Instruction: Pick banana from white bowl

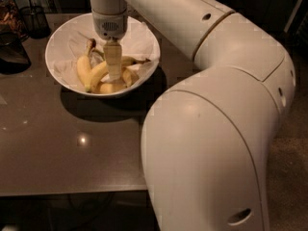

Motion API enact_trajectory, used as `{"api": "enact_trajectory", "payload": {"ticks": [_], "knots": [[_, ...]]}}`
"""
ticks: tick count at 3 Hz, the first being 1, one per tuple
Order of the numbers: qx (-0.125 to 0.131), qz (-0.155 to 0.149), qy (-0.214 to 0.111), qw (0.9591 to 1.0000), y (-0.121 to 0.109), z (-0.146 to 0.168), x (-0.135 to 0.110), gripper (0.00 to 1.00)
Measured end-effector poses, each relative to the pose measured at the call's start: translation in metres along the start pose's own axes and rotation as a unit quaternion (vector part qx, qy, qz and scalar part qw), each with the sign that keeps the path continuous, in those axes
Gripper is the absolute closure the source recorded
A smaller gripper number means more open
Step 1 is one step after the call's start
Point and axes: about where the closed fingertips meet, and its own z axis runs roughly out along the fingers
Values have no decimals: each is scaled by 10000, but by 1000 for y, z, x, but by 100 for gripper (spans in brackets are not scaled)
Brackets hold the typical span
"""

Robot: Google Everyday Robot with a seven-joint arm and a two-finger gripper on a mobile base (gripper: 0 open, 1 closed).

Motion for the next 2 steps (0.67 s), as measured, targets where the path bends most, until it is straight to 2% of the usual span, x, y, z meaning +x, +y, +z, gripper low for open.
{"api": "enact_trajectory", "payload": {"ticks": [2], "knots": [[-133, -7, -1, 9999, 2, 11, -2, 28]]}}
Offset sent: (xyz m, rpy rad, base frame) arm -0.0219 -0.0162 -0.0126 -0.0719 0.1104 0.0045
